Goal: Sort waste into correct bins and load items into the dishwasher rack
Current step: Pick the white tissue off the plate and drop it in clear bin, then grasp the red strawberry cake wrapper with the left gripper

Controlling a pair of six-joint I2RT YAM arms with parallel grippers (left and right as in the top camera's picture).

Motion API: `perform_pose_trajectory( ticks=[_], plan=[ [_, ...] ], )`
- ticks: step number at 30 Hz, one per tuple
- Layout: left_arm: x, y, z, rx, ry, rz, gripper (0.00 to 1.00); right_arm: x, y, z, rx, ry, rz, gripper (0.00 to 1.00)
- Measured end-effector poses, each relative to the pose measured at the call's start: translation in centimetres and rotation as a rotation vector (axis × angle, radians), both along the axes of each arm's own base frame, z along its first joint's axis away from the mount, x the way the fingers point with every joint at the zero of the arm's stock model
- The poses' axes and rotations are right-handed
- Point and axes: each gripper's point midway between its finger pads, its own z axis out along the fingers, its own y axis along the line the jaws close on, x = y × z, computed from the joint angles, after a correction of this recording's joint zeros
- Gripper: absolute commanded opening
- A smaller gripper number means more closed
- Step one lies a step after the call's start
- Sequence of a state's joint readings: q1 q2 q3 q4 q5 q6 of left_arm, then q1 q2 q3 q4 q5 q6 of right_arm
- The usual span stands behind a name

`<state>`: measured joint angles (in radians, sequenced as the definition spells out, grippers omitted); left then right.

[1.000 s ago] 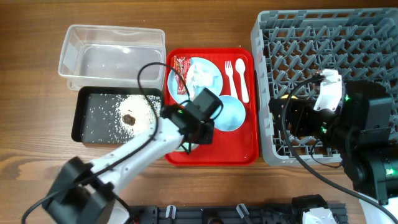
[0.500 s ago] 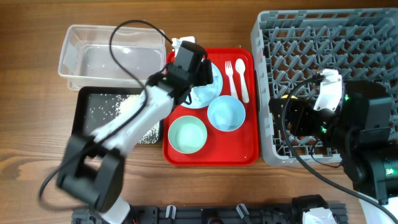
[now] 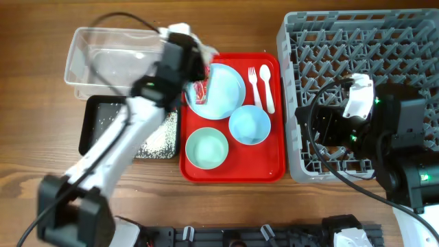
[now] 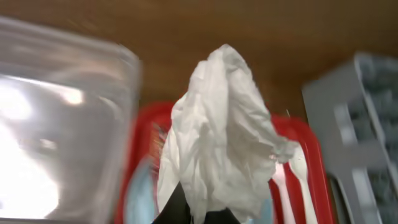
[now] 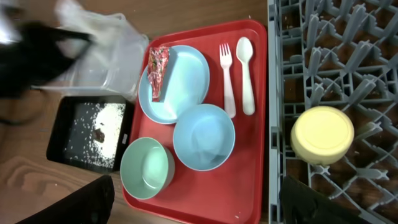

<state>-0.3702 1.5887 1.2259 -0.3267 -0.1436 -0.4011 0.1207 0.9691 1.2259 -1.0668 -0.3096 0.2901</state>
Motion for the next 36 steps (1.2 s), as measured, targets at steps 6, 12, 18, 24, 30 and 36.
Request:
perform_pose_trajectory(
  ticks=[6, 12, 18, 24, 30, 36],
  plan=[
    [2.4, 9.8, -4.0, 0.002, 0.1, 0.208, 0.75, -0.2, 0.0, -0.3, -0.002, 0.016, 0.0, 0.87],
    [0.4, 0.2, -2.4, -0.008, 0.07, -0.037, 0.73, -0.5, -0.1, -0.5, -0.004, 0.03, 0.0, 0.87],
    [-0.6, -6.1, -12.3, 0.198, 0.194, -0.166, 0.68, -0.6, -0.1, -0.6, -0.005, 0.035, -0.001, 0.87],
    [-1.0, -5.0, -17.8, 0.277, 0.293, -0.151, 0.27, -0.6, -0.1, -0.7, -0.005, 0.04, -0.001, 0.87],
    [-1.4, -4.7, -17.3, 0.274, 0.305, -0.131, 0.04, -0.8, -0.2, -0.8, -0.009, 0.05, -0.002, 0.87],
    [-1.3, -4.4, -1.1, 0.126, -0.002, -0.099, 0.04, -0.9, -0.2, -0.9, -0.009, 0.056, -0.002, 0.87]
  ],
)
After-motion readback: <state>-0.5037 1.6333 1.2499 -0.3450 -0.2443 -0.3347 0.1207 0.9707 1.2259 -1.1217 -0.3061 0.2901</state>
